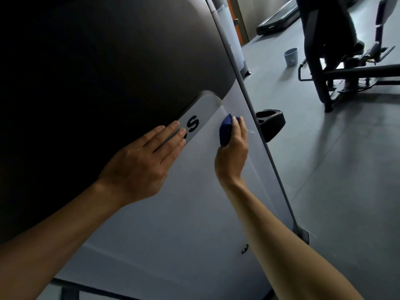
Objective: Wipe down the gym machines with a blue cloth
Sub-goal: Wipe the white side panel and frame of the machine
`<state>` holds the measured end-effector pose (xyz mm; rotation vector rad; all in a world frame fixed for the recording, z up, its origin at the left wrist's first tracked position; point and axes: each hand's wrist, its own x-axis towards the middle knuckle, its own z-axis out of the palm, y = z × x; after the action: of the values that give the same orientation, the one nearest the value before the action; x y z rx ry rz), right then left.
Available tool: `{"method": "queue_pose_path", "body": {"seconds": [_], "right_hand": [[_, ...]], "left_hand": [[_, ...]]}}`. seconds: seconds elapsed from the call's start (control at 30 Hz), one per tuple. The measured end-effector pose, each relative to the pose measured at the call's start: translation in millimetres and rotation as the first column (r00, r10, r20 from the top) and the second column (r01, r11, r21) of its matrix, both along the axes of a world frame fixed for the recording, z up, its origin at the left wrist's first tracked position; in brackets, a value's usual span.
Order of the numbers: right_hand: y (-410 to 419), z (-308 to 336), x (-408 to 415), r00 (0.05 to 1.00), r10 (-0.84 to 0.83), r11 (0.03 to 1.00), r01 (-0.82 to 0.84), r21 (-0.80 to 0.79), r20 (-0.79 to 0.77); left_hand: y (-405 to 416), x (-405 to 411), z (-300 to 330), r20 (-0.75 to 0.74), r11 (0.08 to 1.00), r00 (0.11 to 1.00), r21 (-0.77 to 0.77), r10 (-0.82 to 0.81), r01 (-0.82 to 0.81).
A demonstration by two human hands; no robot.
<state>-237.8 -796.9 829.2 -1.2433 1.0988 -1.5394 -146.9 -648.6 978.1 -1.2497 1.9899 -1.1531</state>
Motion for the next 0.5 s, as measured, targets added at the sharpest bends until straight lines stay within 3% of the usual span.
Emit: {"method": "queue_pose_path", "body": {"seconds": [0.2,0.3,0.4,0.5], "right_hand": [[77,27,14,0.999,-0.053,0.990,0.053,-0.129,0.005],[153,17,27,1.000,0.024,0.971,-0.019,-0.238,0.016],[191,-7,34,0.994,0.097,0.901,-0.111,-0.418,-0.056],[153,-21,18,0.985,0.130,0.805,-0.173,-0.568,-0.115]], "left_hand": [[1,4,-2,0.003,1.000,1.000,-0.020,-0.012,0.012],[1,4,-1,-0.008,1.000,1.000,-0.007,0.000,0.000],[3,3,0,-0.003,1.000,1.000,-0.002,0.018,-0.018],[3,1,1,0.027,1.000,0.999,0.010,0.028,-0.028]]}}
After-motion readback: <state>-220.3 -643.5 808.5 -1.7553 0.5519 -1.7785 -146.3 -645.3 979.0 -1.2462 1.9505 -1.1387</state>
